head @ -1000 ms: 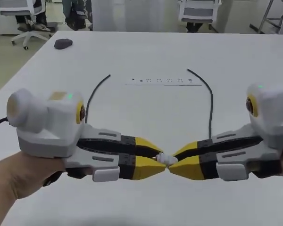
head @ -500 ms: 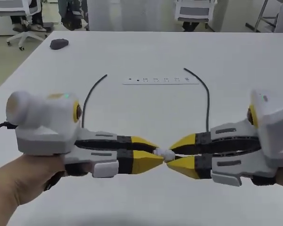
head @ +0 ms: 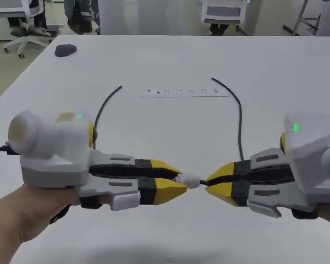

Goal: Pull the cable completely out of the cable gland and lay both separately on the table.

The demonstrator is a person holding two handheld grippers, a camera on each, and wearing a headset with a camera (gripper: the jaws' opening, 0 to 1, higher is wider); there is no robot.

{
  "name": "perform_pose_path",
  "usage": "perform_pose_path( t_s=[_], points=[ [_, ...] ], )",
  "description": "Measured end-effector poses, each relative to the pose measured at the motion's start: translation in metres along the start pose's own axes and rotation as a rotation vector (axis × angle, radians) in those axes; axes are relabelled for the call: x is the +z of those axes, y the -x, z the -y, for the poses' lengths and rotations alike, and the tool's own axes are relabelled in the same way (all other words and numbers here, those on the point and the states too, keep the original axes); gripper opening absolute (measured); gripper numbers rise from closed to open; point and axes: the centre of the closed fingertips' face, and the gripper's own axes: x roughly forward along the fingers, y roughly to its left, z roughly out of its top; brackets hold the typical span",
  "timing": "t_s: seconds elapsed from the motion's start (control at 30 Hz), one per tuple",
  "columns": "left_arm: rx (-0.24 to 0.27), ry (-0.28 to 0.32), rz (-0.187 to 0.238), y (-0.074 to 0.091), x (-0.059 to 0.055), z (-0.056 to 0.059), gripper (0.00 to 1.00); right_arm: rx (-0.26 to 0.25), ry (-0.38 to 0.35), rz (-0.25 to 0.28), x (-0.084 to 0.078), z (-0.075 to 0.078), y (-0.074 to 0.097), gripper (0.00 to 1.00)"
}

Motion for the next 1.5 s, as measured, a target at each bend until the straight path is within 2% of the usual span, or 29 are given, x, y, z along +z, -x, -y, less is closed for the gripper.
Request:
perform_pose_path(
  t_s=[0.03,0.07,0.17,0.2,0.27,0.3,0.33,0.43,0.53,0.6,0.77,0.83,0.9,0.93,0.97,1.0,1.03,1.07,1.1,1.13,1.17,1.2,1.23,1.27,1.33,1.37,1.4,1.43,1.5],
  points=[
    [0.008,0.032,0.016,0.004,-0.002,-0.004,0.14,-0.053,-0.044,-0.019,-0.011,0.009,0.007,0.0],
    [0.02,0.039,0.022,0.006,-0.004,-0.007,0.14,-0.094,-0.07,-0.032,-0.02,0.017,0.012,0.0],
    [0.044,0.044,0.027,0.012,-0.008,-0.011,0.15,-0.185,-0.173,-0.082,-0.056,0.034,0.029,0.0],
    [0.055,0.046,0.027,0.012,-0.01,-0.013,0.15,-0.231,-0.209,-0.112,-0.072,0.041,0.037,0.0],
    [0.071,0.044,0.013,0.012,-0.014,-0.017,0.15,-0.308,-0.235,-0.173,-0.1,0.053,0.05,0.0],
    [0.073,0.047,0.017,0.013,-0.015,-0.018,0.15,-0.336,-0.29,-0.176,-0.114,0.056,0.057,0.0],
    [0.072,0.048,0.016,0.012,-0.015,-0.018,0.15,-0.355,-0.341,-0.171,-0.122,0.057,0.06,0.0],
    [0.074,0.046,0.005,0.01,-0.019,-0.018,0.15,-0.404,-0.387,-0.2,-0.145,0.06,0.071,0.0],
    [0.071,0.048,0.001,0.008,-0.02,-0.018,0.15,-0.441,-0.405,-0.258,-0.169,0.062,0.079,0.0],
    [0.07,0.057,0.001,0.007,-0.02,-0.019,0.15,-0.438,-0.406,-0.26,-0.173,0.062,0.081,0.0],
    [0.076,0.047,0.004,0.007,-0.022,-0.021,0.15,-0.429,-0.414,-0.253,-0.17,0.06,0.08,0.0],
    [0.083,0.051,0.008,0.007,-0.022,-0.022,0.15,-0.411,-0.432,-0.264,-0.169,0.058,0.079,0.02],
    [0.09,0.048,0.014,0.008,-0.021,-0.023,0.15,-0.426,-0.441,-0.295,-0.168,0.06,0.083,0.06],
    [0.092,0.052,0.018,0.009,-0.021,-0.024,0.15,-0.418,-0.427,-0.285,-0.159,0.06,0.082,0.11],
    [0.091,0.053,0.017,0.009,-0.021,-0.024,0.15,-0.386,-0.428,-0.257,-0.149,0.057,0.079,0.13],
    [0.09,0.05,0.017,0.008,-0.021,-0.023,0.15,-0.349,-0.418,-0.178,-0.125,0.056,0.071,0.16],
    [0.086,0.049,0.016,0.008,-0.021,-0.022,0.15,-0.319,-0.387,-0.13,-0.107,0.054,0.066,0.2],
    [0.077,0.044,0.016,0.006,-0.021,-0.02,0.15,-0.267,-0.352,-0.085,-0.083,0.048,0.056,0.23],
    [0.071,0.039,0.016,0.004,-0.021,-0.018,0.15,-0.231,-0.328,-0.063,-0.067,0.042,0.05,0.24],
    [0.071,-0.012,-0.001,0.002,-0.023,-0.017,0.15,-0.168,-0.264,-0.026,-0.043,0.032,0.039,0.23],
    [0.071,-0.03,-0.004,0.002,-0.023,-0.016,0.15,-0.148,-0.249,-0.014,-0.036,0.028,0.036,0.21],
    [0.06,-0.016,0.011,0.0,-0.021,-0.012,0.15,-0.085,-0.221,0.034,-0.013,0.016,0.026,0.21],
    [0.052,-0.006,0.015,-0.001,-0.02,-0.011,0.15,-0.006,-0.194,0.057,0.003,0.002,0.015,0.21],
    [0.052,-0.008,0.016,-0.001,-0.02,-0.011,0.15,0.019,-0.173,0.043,0.008,-0.004,0.009,0.21],
    [0.05,-0.006,0.01,-0.001,-0.02,-0.012,0.15,0.034,-0.038,-0.011,0.01,-0.008,-0.006,0.2],
    [0.049,-0.01,0.009,-0.001,-0.021,-0.011,0.15,0.018,0.023,-0.032,0.011,-0.007,-0.013,0.2],
    [0.049,-0.016,0.005,-0.002,-0.021,-0.01,0.15,0.04,0.041,-0.016,0.015,-0.011,-0.018,0.22],
    [0.051,-0.023,-0.002,-0.002,-0.022,-0.009,0.15,0.071,0.029,-0.029,0.014,-0.016,-0.021,0.21],
    [0.051,-0.031,-0.006,-0.002,-0.023,-0.007,0.15,0.054,0.061,-0.055,0.013,-0.014,-0.026,0.11]
  ],
)
